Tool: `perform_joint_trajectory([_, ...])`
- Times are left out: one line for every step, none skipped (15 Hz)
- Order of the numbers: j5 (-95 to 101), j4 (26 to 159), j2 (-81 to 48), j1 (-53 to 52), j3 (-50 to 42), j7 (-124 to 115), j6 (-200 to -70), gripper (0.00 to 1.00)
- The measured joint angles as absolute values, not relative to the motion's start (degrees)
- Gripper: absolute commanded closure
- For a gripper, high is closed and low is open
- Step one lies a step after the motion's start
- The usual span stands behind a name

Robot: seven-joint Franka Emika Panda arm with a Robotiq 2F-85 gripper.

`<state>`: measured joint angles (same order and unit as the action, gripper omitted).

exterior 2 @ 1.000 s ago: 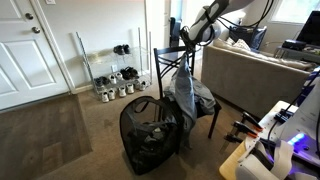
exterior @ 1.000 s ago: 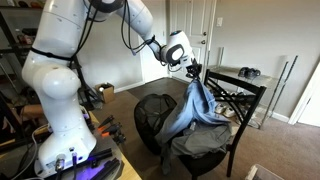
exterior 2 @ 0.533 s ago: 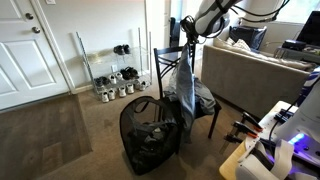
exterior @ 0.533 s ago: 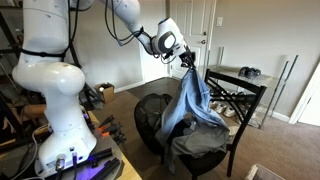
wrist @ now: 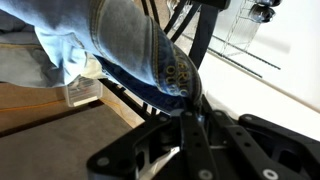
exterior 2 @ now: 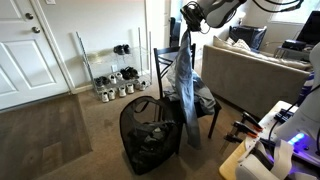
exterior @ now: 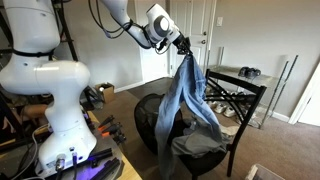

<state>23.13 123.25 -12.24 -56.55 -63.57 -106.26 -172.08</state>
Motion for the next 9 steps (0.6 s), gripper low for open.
perform_joint_trajectory([25.86, 123.2, -11.69, -60.08, -67.17, -107.94, -171.98, 0.98])
perform_joint_trajectory([28.15, 123.15, -11.29, -63.31, -70.38, -109.41, -171.85, 0.98])
perform_joint_trajectory([30.14, 123.1, -11.01, -66.4, -73.37, -110.72, -171.73, 0.98])
perform_joint_trajectory([31.72, 123.07, -10.88, -69.31, -76.12, -111.81, -171.55, 0.98])
perform_joint_trajectory([32.96, 123.05, -10.82, -72.1, -78.74, -112.75, -171.41, 0.98])
perform_joint_trajectory([34.03, 123.04, -10.82, -75.01, -81.45, -113.46, -171.28, 0.98])
perform_joint_trajectory([34.73, 123.05, -10.82, -77.83, -84.02, -113.95, -171.19, 0.98])
perform_joint_trajectory([34.93, 123.06, -10.82, -80.51, -86.44, -114.04, -171.12, 0.91])
perform_joint_trajectory([34.93, 123.1, -10.82, -81.49, -87.13, -114.04, -170.91, 0.91])
